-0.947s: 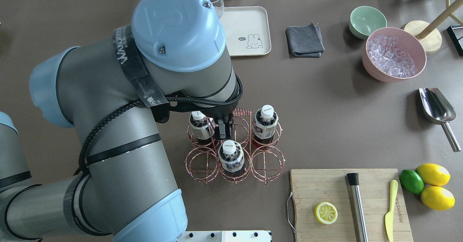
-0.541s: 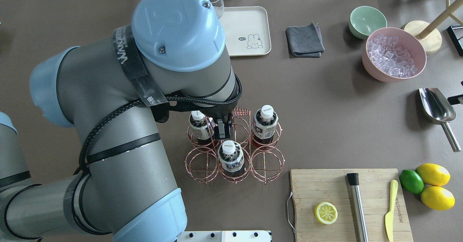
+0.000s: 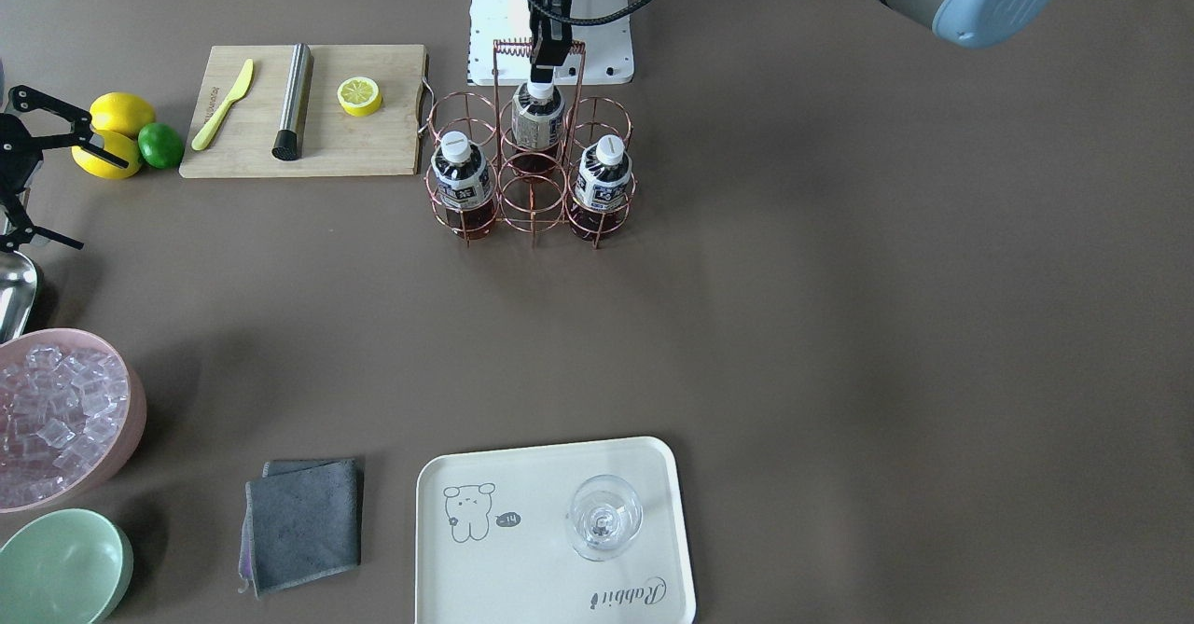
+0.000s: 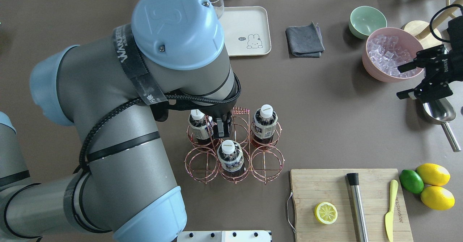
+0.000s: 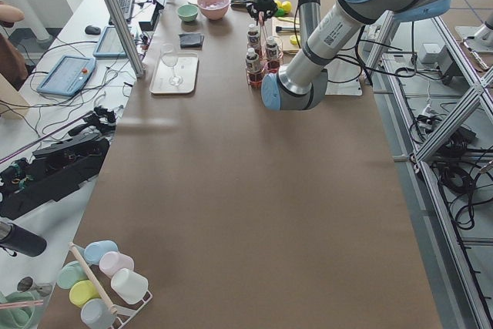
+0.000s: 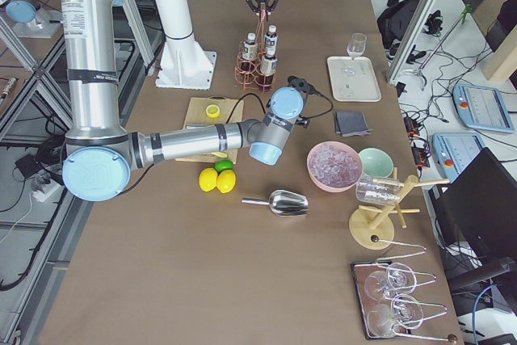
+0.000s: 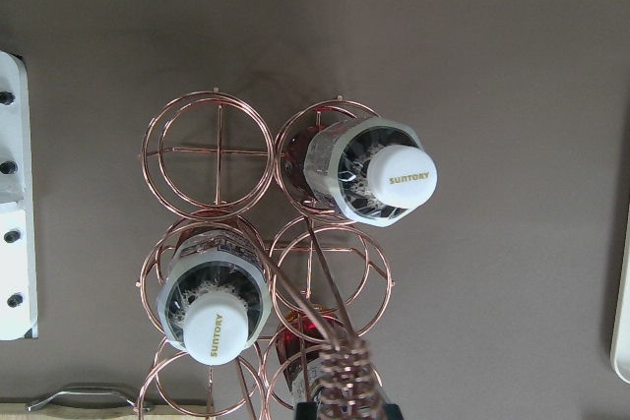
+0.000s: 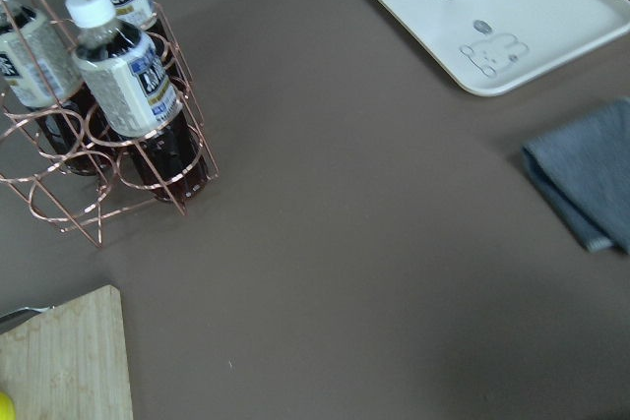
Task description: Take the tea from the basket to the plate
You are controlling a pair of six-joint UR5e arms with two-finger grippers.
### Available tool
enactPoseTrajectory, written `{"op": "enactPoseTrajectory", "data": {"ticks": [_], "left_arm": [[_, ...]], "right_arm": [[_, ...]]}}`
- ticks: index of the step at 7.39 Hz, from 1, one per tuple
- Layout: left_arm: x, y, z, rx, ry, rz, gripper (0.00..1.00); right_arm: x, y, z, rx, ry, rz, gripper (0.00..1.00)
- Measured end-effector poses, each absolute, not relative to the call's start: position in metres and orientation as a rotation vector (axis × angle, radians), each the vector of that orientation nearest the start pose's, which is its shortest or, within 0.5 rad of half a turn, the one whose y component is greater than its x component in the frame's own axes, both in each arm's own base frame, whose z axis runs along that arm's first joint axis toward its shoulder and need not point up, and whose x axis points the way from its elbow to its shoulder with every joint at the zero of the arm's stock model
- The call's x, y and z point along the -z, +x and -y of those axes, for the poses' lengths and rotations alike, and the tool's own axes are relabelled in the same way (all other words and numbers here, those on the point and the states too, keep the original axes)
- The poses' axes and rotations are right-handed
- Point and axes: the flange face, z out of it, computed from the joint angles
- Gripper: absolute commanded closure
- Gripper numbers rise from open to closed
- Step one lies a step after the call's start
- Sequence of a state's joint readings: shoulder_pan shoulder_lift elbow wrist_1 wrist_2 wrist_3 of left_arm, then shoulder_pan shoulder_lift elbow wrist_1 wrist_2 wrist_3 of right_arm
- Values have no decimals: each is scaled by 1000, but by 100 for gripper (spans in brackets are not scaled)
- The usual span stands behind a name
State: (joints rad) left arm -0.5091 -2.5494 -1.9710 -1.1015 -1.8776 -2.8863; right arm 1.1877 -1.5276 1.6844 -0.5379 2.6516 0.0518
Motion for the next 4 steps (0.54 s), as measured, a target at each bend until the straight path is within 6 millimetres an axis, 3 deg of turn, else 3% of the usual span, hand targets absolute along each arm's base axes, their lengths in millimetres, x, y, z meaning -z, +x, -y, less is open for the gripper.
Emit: {"op": "enactPoseTrajectory", "data": {"ticks": [2, 4], "left_arm": [[6, 442, 364, 1534, -690, -802, 100], [8, 442, 364, 1533, -691, -805, 100]], "right_arm": [[-377, -202, 478, 1067, 1052, 1207, 1], [-340, -248, 465, 1108, 1160, 1236, 5]]}}
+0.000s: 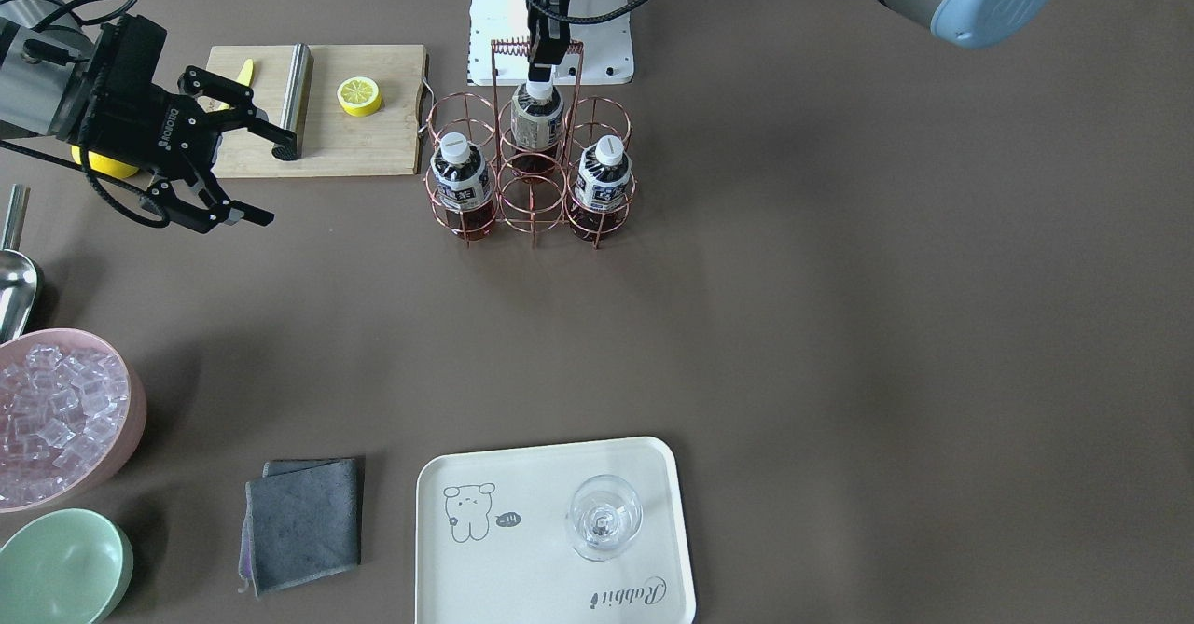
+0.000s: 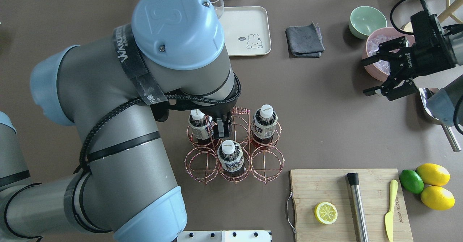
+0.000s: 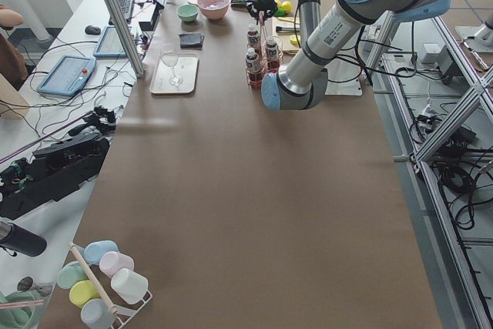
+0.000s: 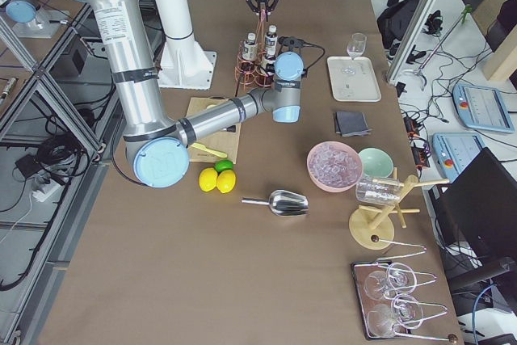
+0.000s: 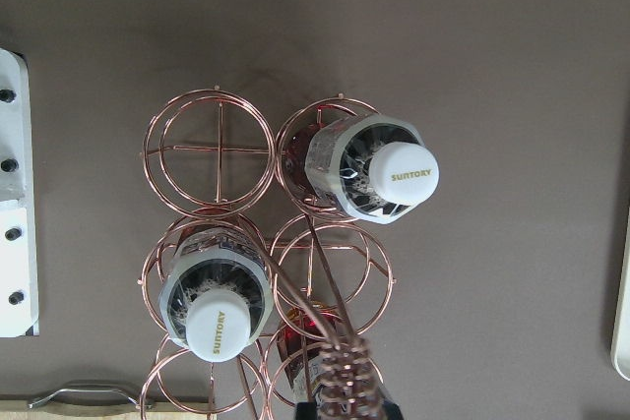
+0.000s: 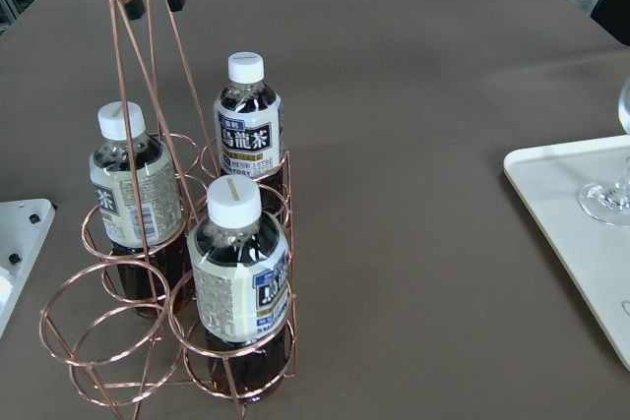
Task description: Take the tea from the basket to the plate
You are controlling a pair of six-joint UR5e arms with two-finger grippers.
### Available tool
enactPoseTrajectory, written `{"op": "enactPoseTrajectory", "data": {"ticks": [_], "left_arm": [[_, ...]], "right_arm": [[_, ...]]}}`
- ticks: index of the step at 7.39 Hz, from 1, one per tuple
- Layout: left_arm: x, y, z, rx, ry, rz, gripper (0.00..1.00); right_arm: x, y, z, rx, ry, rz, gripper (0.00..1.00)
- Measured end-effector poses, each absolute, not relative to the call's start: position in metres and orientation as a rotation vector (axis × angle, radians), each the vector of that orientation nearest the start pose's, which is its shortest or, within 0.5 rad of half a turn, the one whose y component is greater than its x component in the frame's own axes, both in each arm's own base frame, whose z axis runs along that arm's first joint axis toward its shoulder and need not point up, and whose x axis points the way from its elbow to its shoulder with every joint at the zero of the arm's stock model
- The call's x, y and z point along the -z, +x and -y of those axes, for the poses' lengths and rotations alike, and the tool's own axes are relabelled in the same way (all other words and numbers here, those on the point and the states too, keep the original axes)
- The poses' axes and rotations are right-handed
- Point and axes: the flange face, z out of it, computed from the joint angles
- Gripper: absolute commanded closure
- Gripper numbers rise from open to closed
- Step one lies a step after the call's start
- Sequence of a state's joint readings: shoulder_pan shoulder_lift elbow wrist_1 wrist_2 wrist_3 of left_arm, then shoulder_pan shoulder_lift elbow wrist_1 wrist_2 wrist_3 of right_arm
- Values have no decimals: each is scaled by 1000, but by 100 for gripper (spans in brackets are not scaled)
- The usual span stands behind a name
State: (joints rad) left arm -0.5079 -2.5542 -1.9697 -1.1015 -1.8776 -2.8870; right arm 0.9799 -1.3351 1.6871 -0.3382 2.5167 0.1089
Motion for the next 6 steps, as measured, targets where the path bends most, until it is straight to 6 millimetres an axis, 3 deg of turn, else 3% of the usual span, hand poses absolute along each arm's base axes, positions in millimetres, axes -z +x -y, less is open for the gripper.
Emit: {"op": "enactPoseTrajectory", "data": {"ticks": [4, 6], "left_arm": [[9, 445, 364, 1532, -690, -801, 100], [9, 446, 364, 1531, -691, -800, 100]], "right_arm": [[-305, -309, 422, 1115, 1224, 1372, 2], [-299, -336, 399, 1078, 1262, 1451, 2]]}}
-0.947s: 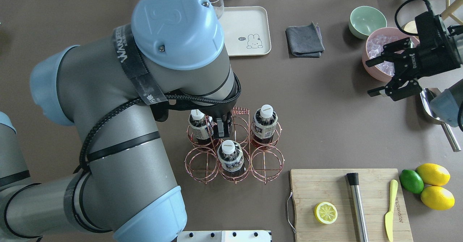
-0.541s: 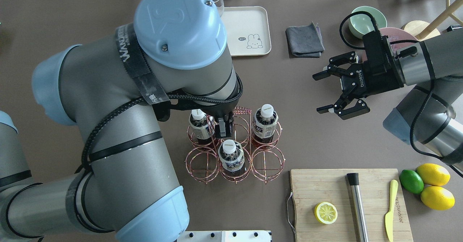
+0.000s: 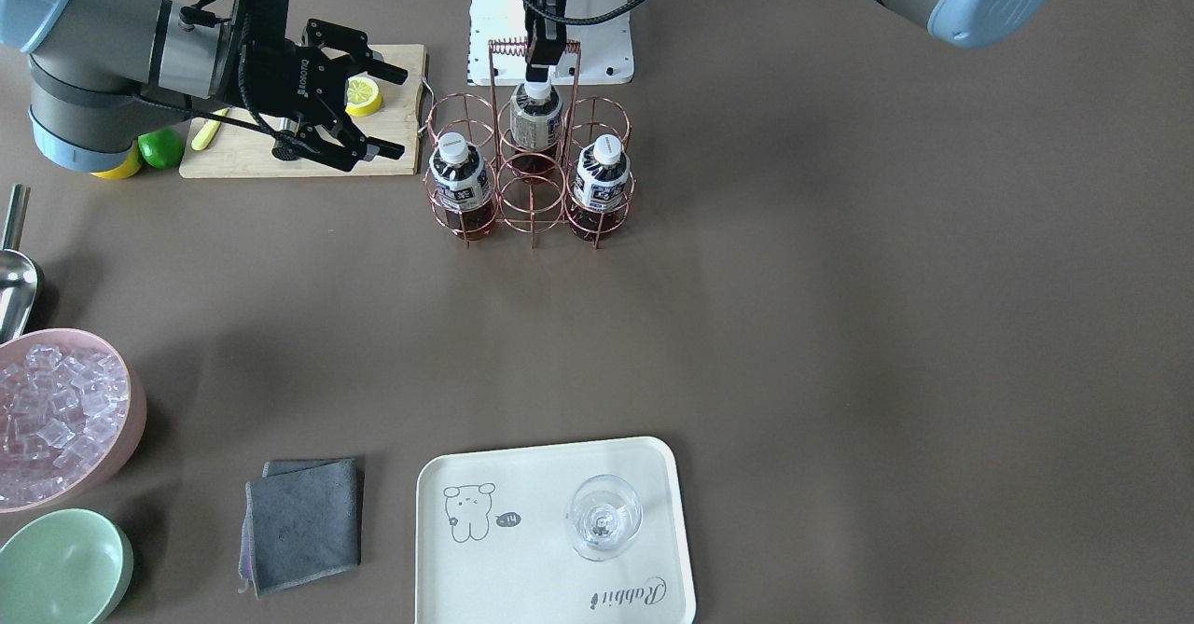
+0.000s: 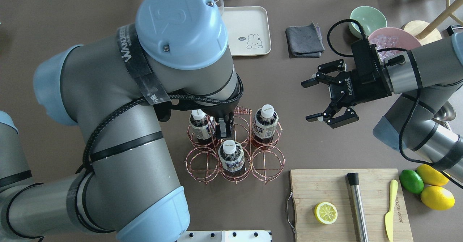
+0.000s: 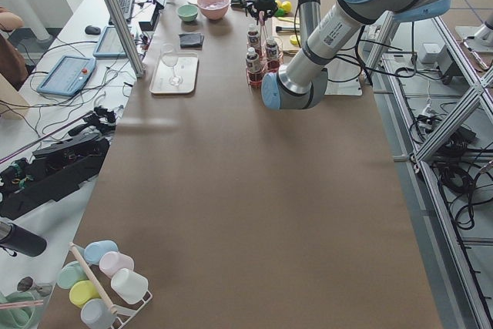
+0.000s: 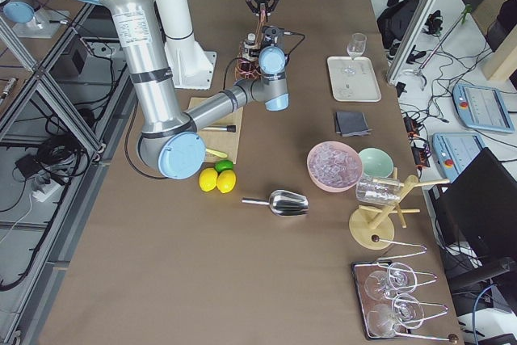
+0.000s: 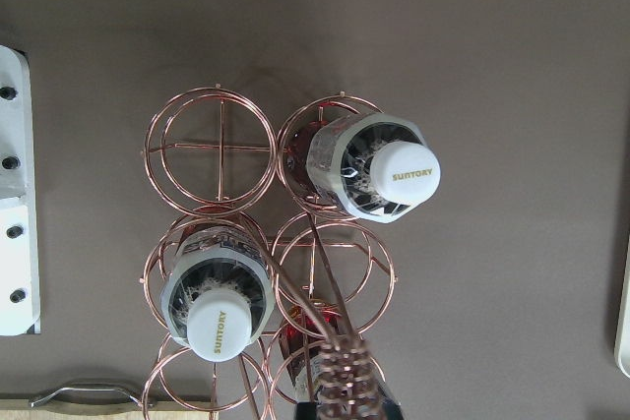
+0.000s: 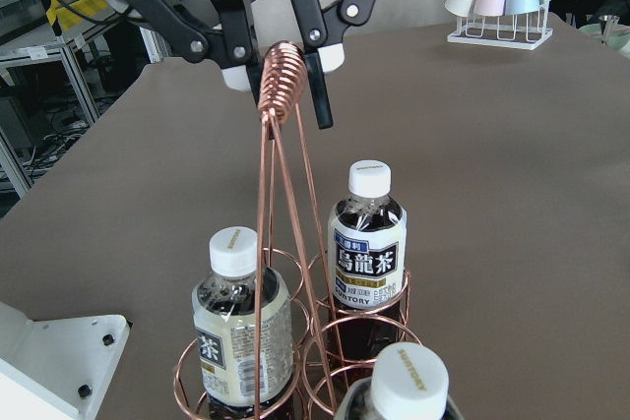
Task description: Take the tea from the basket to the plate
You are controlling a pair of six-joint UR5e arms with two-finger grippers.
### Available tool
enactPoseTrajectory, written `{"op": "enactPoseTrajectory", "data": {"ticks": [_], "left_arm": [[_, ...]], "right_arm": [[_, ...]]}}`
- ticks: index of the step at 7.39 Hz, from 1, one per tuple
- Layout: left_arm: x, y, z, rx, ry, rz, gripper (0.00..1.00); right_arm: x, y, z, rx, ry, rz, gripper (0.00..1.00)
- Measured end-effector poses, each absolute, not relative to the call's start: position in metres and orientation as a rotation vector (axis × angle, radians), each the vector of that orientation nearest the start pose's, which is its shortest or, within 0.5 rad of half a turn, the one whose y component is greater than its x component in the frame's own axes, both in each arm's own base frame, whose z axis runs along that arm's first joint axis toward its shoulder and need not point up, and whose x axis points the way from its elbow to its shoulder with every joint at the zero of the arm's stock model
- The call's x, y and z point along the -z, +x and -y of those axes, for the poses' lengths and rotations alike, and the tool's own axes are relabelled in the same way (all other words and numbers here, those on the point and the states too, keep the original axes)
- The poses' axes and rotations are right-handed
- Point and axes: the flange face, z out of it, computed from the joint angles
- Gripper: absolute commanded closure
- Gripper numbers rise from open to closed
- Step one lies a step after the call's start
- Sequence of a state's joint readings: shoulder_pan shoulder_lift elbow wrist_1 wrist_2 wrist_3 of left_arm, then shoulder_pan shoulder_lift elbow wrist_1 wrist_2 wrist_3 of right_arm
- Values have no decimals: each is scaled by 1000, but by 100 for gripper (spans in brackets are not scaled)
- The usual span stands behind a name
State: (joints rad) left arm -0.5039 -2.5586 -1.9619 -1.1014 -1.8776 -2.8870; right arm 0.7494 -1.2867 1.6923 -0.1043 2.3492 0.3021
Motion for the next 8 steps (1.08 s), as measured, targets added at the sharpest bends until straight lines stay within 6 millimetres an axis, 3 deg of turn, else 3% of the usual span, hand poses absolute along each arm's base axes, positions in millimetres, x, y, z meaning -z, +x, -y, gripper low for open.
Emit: {"op": "enactPoseTrajectory", "data": {"ticks": [3, 7, 8], "left_arm": [[9, 447, 363, 1529, -691, -797, 100], [9, 448, 361, 1526, -692, -795, 100], [8, 449, 361, 1525, -692, -794, 100]], "right_arm": [[-303, -354, 386, 1045, 1300, 1487, 2], [-299, -377, 405, 987, 1362, 1459, 2], [-299, -382, 406, 974, 1372, 1455, 6]]}}
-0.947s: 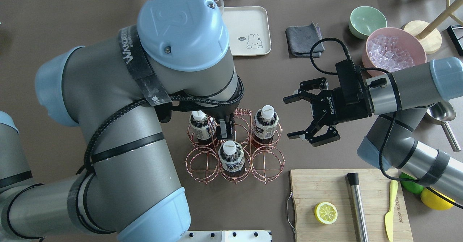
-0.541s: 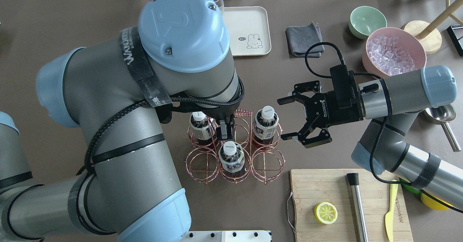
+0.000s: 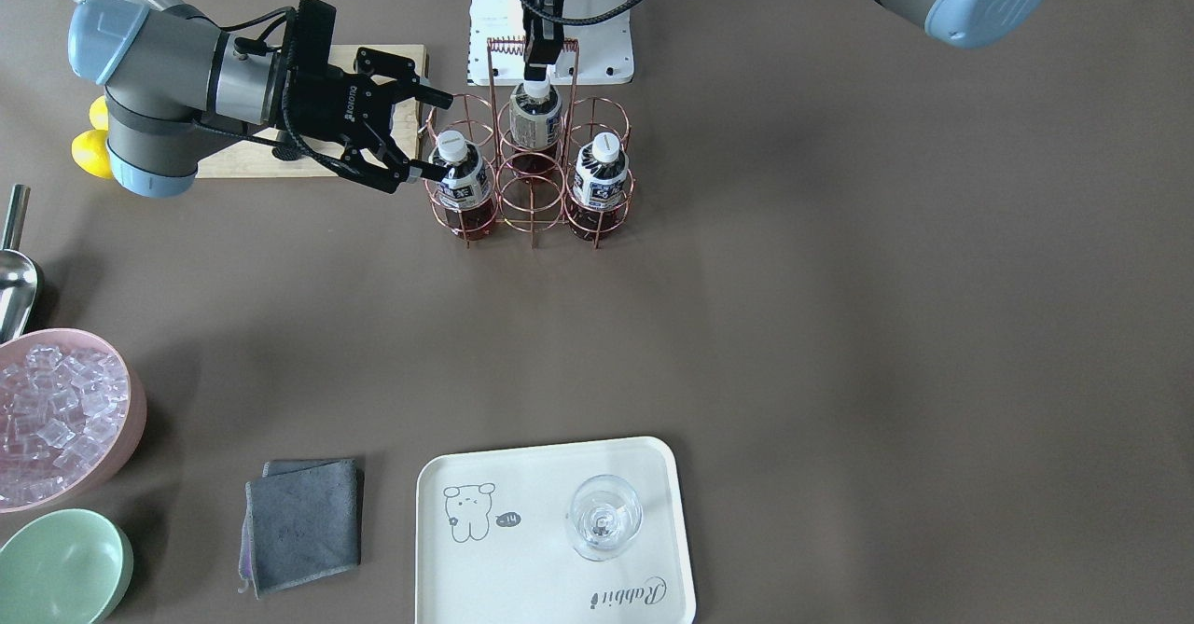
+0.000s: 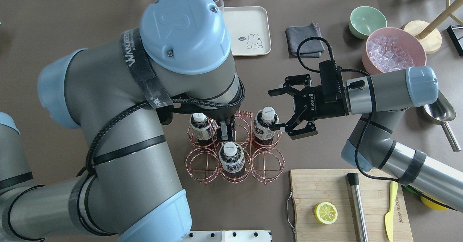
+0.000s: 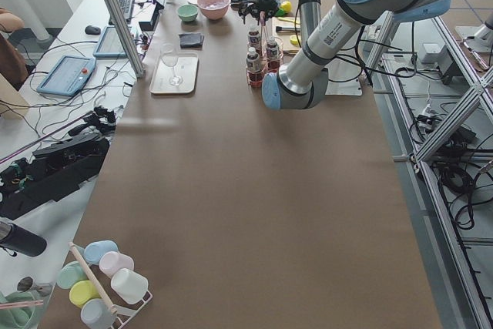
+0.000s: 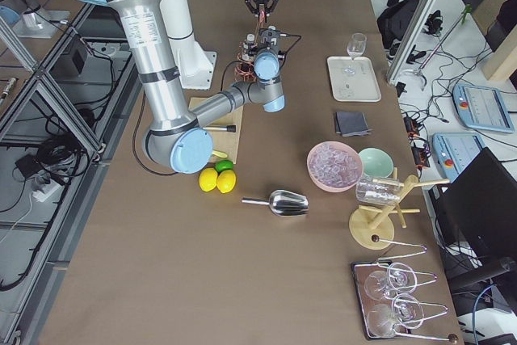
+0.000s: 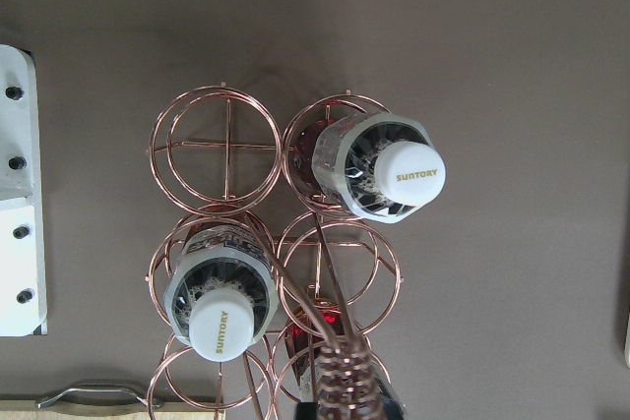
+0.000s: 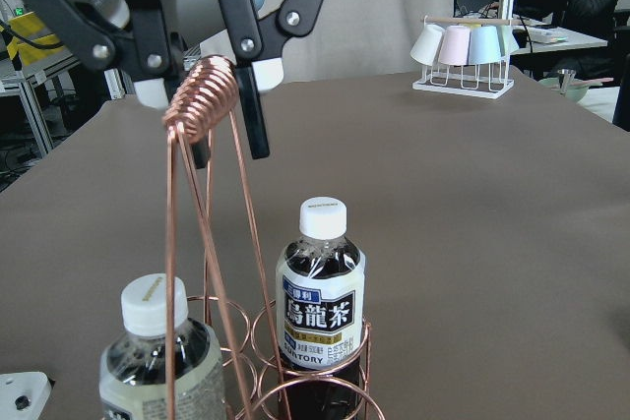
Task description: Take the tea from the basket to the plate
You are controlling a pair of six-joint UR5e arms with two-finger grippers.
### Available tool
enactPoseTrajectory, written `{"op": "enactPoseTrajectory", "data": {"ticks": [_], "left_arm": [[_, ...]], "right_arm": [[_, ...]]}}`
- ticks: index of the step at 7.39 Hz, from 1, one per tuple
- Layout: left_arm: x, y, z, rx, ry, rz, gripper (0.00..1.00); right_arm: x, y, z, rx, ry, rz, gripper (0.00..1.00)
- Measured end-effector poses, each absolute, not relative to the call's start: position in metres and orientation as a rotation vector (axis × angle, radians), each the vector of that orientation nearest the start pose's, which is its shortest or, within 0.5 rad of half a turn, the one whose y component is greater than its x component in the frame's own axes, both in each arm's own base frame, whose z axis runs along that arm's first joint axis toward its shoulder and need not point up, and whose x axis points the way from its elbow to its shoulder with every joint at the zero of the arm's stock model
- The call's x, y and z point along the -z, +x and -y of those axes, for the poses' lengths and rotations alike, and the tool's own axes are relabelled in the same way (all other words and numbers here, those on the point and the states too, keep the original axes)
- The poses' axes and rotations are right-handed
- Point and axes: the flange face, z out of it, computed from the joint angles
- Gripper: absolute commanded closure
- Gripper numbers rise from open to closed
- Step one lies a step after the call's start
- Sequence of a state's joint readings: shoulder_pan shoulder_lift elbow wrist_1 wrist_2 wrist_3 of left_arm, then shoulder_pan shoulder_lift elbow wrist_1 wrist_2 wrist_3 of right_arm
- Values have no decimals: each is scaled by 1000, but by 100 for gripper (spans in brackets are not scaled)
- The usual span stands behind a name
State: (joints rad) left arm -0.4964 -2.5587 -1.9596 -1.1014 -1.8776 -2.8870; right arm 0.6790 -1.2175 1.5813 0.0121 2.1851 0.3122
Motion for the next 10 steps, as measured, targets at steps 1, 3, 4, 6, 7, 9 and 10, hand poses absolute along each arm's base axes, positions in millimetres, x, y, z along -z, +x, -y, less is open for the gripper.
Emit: {"op": "enactPoseTrajectory", "data": {"ticks": [1, 3, 4, 6, 7, 9, 10], "left_arm": [[8, 449, 361, 1525, -692, -793, 100], [9, 449, 360, 1524, -692, -794, 100], [9, 450, 360, 1523, -693, -794, 100], [9, 450, 359, 1523, -693, -794, 100], [9, 450, 359, 1523, -693, -793, 100], [8, 450, 359, 1523, -693, -793, 100], [8, 450, 359, 1523, -693, -793, 100]], "right_arm": [[-300, -388, 404, 969, 1376, 1457, 16], [-304, -398, 397, 968, 1376, 1469, 53], [-305, -400, 396, 969, 1376, 1473, 78], [-311, -400, 393, 971, 1371, 1475, 100], [-313, -399, 392, 971, 1372, 1477, 100], [-313, -396, 391, 971, 1377, 1479, 100], [-310, -394, 391, 968, 1386, 1480, 100]]}}
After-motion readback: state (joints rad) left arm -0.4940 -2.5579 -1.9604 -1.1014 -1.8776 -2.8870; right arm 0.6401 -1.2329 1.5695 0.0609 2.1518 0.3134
